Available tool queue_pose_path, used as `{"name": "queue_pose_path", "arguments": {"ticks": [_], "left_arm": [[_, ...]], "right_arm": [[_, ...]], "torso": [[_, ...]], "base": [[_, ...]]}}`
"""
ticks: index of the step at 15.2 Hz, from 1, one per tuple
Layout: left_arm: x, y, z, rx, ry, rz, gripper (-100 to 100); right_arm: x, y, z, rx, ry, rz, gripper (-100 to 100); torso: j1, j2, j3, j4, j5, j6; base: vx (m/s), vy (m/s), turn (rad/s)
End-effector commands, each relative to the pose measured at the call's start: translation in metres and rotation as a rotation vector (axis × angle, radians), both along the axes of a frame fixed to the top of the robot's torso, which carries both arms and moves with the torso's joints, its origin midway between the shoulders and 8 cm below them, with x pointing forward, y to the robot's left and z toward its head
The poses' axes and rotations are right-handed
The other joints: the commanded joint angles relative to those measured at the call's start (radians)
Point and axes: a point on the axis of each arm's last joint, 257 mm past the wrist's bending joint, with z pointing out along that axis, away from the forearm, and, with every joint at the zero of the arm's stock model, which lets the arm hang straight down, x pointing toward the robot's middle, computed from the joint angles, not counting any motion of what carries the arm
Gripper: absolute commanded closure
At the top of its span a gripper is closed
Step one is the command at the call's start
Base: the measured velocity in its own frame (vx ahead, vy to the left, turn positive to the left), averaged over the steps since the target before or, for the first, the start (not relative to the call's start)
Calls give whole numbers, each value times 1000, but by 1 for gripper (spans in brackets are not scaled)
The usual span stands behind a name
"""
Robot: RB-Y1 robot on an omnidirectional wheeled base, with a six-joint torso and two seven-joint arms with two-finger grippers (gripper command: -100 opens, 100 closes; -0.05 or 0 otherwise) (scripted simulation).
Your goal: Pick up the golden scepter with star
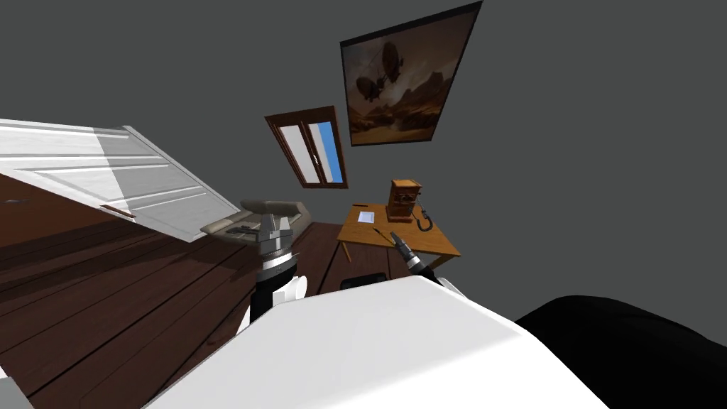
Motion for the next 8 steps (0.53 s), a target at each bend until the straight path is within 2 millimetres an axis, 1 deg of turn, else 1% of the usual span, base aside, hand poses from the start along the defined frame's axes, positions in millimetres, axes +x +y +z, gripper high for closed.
{"name": "queue_pose_path", "arguments": {"ticks": [1,2,3,4,5,6,7,8], "left_arm": [[0,0,0,0,0,0,0],[0,0,0,0,0,0,0],[0,0,0,0,0,0,0],[0,0,0,0,0,0,0],[0,0,0,0,0,0,0],[0,0,0,0,0,0,0],[0,0,0,0,0,0,0],[0,0,0,0,0,0,0]], "right_arm": [[-9,-3,-24,-32,55,18,-100],[-9,-3,-24,-32,55,18,-100],[-25,-4,-53,-72,126,43,-100],[-25,-5,-54,-72,127,42,-100],[-43,-8,-82,-112,200,67,-100],[-43,-8,-82,-114,200,68,-100],[-62,-12,-109,-150,272,90,-100],[-63,-13,-110,-156,274,94,-100]], "torso": [[0,0,0,0,0,0],[0,0,0,0,0,0],[-1,0,0,0,0,1],[0,0,0,0,0,0],[0,0,0,0,0,0],[0,0,0,0,0,0],[1,-1,0,0,0,0],[1,-1,-1,0,0,-1]], "base": [[23,65,205],[20,50,87],[23,66,234],[30,66,237],[39,80,270],[41,79,232],[48,90,352],[52,74,252]]}}
